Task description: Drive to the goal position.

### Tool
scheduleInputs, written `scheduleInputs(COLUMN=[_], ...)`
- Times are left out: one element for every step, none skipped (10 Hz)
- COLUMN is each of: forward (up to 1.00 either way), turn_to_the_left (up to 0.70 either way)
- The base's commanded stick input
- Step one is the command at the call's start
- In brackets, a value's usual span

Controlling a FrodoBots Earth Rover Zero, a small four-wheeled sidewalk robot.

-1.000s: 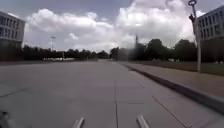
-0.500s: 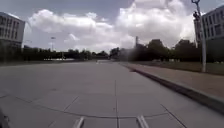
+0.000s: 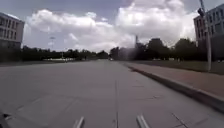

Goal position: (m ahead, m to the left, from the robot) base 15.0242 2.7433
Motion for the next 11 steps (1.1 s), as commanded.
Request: scheduleInputs(forward=[0.70, 0.70, 0.70, 0.70, 0.70, 0.70, 0.70, 0.70, 0.70, 0.70, 0.70], turn_to_the_left=[0.00, 0.00, 0.00, 0.00, 0.00, 0.00, 0.00, 0.00, 0.00, 0.00, 0.00])
